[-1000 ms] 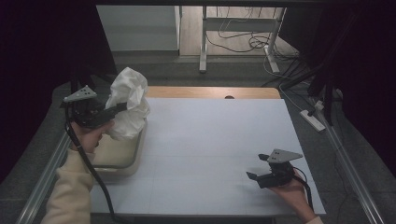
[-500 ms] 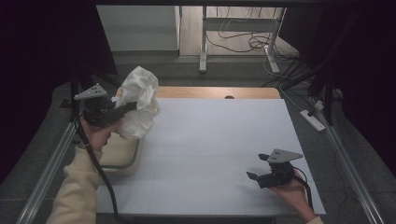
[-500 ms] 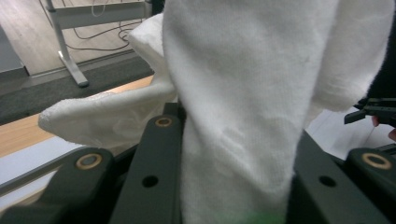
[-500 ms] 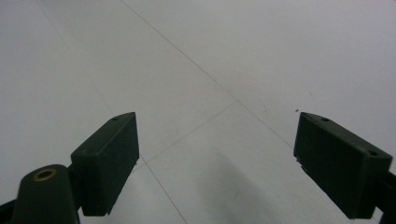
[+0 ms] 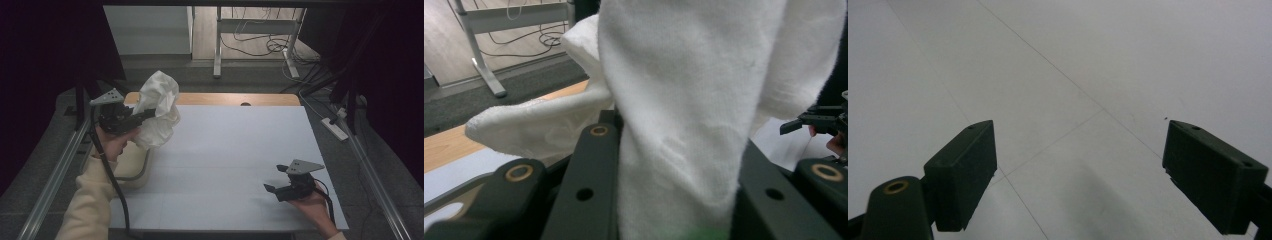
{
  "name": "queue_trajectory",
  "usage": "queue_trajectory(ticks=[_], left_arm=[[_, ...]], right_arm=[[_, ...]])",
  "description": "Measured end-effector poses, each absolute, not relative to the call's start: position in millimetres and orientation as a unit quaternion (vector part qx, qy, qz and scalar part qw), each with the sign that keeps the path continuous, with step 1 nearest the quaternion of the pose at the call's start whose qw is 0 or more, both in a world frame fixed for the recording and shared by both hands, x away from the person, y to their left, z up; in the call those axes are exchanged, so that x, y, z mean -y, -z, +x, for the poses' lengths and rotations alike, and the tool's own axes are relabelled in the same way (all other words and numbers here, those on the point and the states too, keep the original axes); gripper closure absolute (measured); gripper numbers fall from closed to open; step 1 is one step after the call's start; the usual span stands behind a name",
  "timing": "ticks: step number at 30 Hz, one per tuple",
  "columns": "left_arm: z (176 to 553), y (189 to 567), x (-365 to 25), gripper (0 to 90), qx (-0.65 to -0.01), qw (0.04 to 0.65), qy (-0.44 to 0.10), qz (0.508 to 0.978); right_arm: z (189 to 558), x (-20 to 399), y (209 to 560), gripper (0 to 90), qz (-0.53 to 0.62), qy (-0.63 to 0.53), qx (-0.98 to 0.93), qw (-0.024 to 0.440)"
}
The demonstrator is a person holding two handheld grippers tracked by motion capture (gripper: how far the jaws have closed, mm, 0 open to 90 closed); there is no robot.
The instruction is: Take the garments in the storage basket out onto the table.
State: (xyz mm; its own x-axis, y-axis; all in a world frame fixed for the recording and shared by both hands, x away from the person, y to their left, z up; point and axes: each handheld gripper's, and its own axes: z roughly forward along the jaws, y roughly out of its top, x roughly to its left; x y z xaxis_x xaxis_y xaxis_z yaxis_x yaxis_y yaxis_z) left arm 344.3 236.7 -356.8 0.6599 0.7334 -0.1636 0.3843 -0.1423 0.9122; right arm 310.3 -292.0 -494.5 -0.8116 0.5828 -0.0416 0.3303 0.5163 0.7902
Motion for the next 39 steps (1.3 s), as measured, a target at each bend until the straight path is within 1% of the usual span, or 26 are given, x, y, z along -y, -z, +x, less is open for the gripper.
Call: queue_trajectory(ticks=[39], left_arm=[[350, 353, -197, 75.4, -0.347, 0.54, -0.147, 0.752]], right_arm=[[310, 291, 495, 13.9, 0.266, -0.413, -0.858, 0.151]])
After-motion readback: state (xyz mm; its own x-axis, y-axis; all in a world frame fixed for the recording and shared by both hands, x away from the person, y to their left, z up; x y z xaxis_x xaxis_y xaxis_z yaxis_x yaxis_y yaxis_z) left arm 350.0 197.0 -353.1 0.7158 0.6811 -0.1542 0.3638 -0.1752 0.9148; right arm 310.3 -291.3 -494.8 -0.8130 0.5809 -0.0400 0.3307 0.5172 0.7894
